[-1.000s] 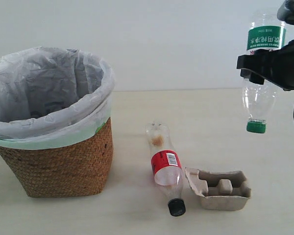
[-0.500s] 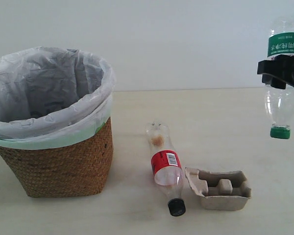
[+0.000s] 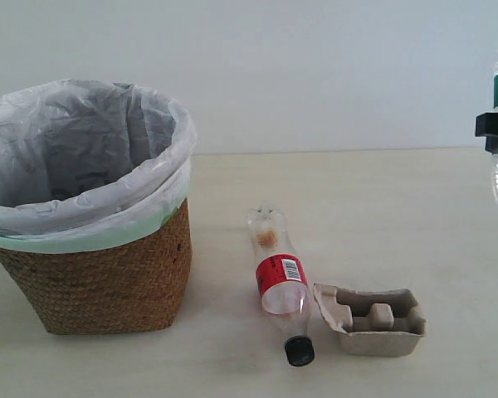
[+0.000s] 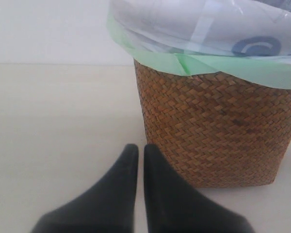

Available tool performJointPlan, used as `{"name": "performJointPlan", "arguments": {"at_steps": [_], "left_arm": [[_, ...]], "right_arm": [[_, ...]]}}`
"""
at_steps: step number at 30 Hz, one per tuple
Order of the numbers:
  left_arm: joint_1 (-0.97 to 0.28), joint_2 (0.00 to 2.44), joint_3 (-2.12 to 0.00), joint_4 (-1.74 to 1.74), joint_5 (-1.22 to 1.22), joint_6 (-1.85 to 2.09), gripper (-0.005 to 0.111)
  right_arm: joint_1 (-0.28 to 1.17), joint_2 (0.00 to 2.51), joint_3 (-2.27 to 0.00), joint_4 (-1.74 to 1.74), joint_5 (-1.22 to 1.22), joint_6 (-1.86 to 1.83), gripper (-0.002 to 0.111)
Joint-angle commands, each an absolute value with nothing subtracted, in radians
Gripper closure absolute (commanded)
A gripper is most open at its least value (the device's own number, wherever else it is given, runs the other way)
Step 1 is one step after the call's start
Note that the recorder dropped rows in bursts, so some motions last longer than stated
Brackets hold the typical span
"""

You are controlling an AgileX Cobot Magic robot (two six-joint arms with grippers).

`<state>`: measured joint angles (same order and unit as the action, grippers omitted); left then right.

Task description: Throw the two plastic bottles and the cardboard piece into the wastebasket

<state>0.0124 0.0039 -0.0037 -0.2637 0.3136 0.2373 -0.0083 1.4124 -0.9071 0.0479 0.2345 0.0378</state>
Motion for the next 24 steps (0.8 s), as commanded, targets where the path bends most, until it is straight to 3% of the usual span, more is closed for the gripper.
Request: {"name": "performJointPlan", "arguments": {"at_steps": [1, 7, 9, 10, 12, 14, 17, 19, 24], "left_arm": [[0.016, 0.000, 0.000, -0.265, 0.313, 0.240, 0.103], [0.016, 0.000, 0.000, -0.265, 0.313, 0.240, 0.103], [0.016, 0.000, 0.000, -0.265, 0.313, 0.240, 0.103], [0.016, 0.000, 0.000, -0.265, 0.313, 0.240, 0.103], [0.016, 0.000, 0.000, -0.265, 0.313, 0.240, 0.103], [0.016, 0.000, 0.000, -0.265, 0.313, 0.240, 0.103], [0.016, 0.000, 0.000, -0.265, 0.313, 0.240, 0.103], [0.016, 0.000, 0.000, -0.265, 0.313, 0.240, 0.103], [0.016, 0.000, 0.000, -0.265, 0.313, 0.240, 0.103]], "right_arm": [[0.087, 1.438, -0.939, 0.084, 0.209, 0.043, 0.108], [0.431, 1.548, -1.255, 0.105, 0.271, 0.043, 0.108], [0.574, 1.622, -1.538, 0.221, 0.372, 0.043, 0.093], [0.649, 1.677, -1.746, 0.302, 0.417, 0.037, 0.066], [0.720, 1.745, -1.990, 0.307, 0.462, 0.094, 0.035], [0.732, 1.809, -2.150, 0.254, 0.616, 0.157, 0.046], [0.726, 1.861, -2.196, 0.135, 0.778, 0.222, 0.036], [0.726, 1.864, -2.196, -0.011, 0.843, 0.297, 0.041], [0.678, 1.822, -2.197, -0.324, 1.116, 0.368, 0.041]]}}
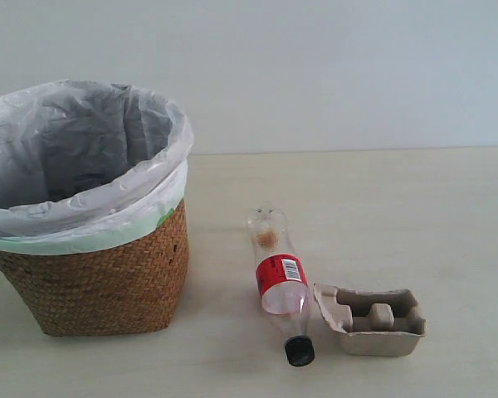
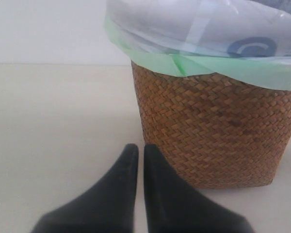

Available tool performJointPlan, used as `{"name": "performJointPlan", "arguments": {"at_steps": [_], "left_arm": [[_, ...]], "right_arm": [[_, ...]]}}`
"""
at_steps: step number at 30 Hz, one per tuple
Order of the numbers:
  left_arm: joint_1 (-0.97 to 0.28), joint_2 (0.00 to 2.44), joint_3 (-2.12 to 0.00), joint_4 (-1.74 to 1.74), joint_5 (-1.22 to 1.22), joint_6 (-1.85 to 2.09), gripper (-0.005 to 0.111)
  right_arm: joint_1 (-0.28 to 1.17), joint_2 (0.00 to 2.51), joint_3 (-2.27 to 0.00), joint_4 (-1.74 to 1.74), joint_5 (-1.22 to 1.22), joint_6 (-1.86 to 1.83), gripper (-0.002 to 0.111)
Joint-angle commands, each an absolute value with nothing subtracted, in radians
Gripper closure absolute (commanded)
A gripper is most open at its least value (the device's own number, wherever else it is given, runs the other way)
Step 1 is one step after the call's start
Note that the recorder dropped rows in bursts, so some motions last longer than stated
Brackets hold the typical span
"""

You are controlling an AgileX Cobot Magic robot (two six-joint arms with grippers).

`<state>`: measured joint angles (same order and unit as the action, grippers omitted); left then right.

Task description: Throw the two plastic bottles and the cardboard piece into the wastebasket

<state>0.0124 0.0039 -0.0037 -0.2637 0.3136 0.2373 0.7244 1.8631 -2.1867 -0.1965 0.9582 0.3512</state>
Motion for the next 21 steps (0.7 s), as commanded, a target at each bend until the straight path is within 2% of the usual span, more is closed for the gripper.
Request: {"name": "performJointPlan", "arguments": {"at_steps": [1, 8, 17, 21], "left_arm": [[0.016, 0.000, 0.000, -0.265, 0.313, 0.240, 0.103], [0.016, 0.000, 0.000, -0.265, 0.313, 0.240, 0.103], [0.016, 0.000, 0.000, -0.265, 0.313, 0.240, 0.103], [0.016, 0.000, 0.000, -0.265, 0.313, 0.240, 0.103]], "right_arm": [[0.652, 1.816, -2.197, -0.324, 1.172, 0.334, 0.041], [0.487, 1.791, -2.104, -0.148, 1.221, 0.223, 0.041], [0.469, 1.791, -1.823, -0.130, 1.221, 0.217, 0.041], [0.469, 1.791, -1.659, -0.017, 1.083, 0.212, 0.041]]}}
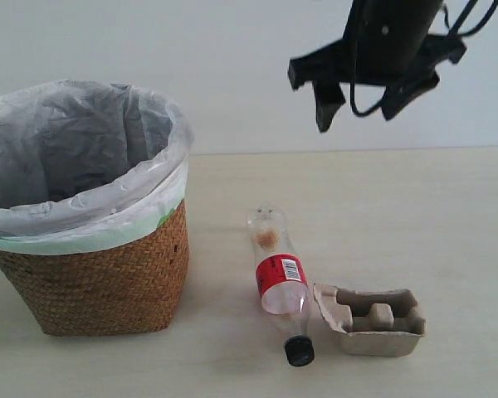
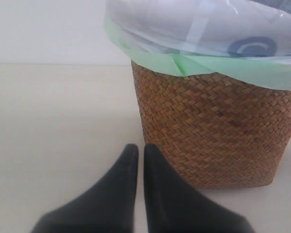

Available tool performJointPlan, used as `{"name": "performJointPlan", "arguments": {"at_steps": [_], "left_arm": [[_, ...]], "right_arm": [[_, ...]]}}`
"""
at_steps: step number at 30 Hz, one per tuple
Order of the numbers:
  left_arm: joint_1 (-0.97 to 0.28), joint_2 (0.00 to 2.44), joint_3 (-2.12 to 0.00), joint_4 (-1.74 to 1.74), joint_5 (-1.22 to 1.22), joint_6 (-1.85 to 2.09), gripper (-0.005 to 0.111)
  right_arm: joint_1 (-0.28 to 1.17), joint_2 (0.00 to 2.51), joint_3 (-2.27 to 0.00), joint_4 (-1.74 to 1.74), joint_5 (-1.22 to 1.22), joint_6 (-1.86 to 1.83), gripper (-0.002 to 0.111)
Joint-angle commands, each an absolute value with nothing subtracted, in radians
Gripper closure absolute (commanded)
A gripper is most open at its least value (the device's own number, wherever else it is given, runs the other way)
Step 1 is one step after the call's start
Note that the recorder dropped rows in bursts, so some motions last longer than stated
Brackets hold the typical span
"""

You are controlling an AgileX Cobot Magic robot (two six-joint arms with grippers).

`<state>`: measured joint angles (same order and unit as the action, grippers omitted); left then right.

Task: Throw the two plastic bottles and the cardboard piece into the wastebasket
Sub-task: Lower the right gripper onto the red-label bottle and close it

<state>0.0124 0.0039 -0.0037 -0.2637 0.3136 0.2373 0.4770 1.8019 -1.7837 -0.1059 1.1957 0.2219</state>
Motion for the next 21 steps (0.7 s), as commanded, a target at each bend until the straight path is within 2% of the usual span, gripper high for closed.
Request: {"name": "performJointPlan", "arguments": {"at_steps": [1, 8, 14, 21], "left_arm": [[0.016, 0.000, 0.000, -0.265, 0.313, 0.240, 0.103], [0.016, 0.000, 0.000, -0.265, 0.313, 0.240, 0.103], [0.016, 0.000, 0.000, -0.265, 0.313, 0.240, 0.103], [0.016, 0.000, 0.000, -0.265, 0.313, 0.240, 0.103]], "right_arm": [[0.471, 1.791, -1.616, 0.000, 1.049, 0.203, 0.041], [0.497, 1.805, -1.427, 0.145, 0.879, 0.167, 0.041], [0.567, 1.892, -1.408, 0.145, 0.796, 0.165, 0.041], [0.578, 1.980, -1.408, 0.139, 0.751, 0.145, 0.041]]}}
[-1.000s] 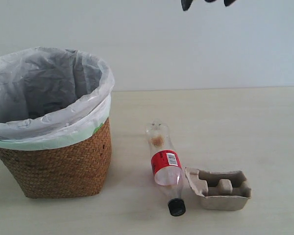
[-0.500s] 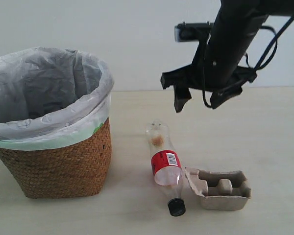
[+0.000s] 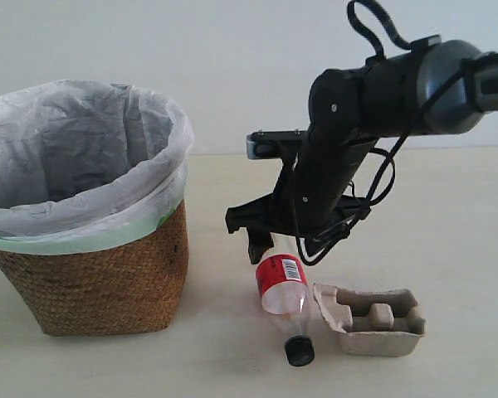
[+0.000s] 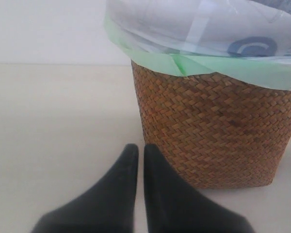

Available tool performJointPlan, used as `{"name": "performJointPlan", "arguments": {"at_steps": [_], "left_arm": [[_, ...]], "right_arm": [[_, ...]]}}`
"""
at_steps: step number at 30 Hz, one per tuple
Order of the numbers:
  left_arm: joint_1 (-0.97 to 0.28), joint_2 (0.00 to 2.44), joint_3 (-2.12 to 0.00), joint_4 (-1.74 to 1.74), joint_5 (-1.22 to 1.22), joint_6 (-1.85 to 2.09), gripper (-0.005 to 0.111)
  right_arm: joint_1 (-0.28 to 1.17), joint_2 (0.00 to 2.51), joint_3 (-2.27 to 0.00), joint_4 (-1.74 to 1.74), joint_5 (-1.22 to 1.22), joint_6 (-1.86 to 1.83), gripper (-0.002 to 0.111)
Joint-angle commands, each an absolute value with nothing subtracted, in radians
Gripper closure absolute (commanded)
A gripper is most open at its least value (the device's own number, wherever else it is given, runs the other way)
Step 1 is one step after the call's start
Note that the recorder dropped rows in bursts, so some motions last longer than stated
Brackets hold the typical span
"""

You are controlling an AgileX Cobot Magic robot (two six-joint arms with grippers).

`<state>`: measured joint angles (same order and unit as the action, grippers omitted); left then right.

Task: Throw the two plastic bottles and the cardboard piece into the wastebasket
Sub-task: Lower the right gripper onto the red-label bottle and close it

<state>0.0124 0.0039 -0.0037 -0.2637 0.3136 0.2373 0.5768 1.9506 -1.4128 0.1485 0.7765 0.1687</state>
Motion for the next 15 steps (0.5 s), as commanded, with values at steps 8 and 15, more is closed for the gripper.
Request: {"name": "performJointPlan", "arguments": {"at_steps": [8, 15], "left_arm": [[0.016, 0.000, 0.000, -0.265, 0.313, 0.240, 0.103], [0.016, 0.000, 0.000, -0.265, 0.313, 0.240, 0.103]], "right_arm": [[0.578, 2.035, -1.408, 0.151, 0.712, 0.143, 0.041], [0.578, 2.071, -1.408, 0.151, 0.706, 0.139, 0.045]]}}
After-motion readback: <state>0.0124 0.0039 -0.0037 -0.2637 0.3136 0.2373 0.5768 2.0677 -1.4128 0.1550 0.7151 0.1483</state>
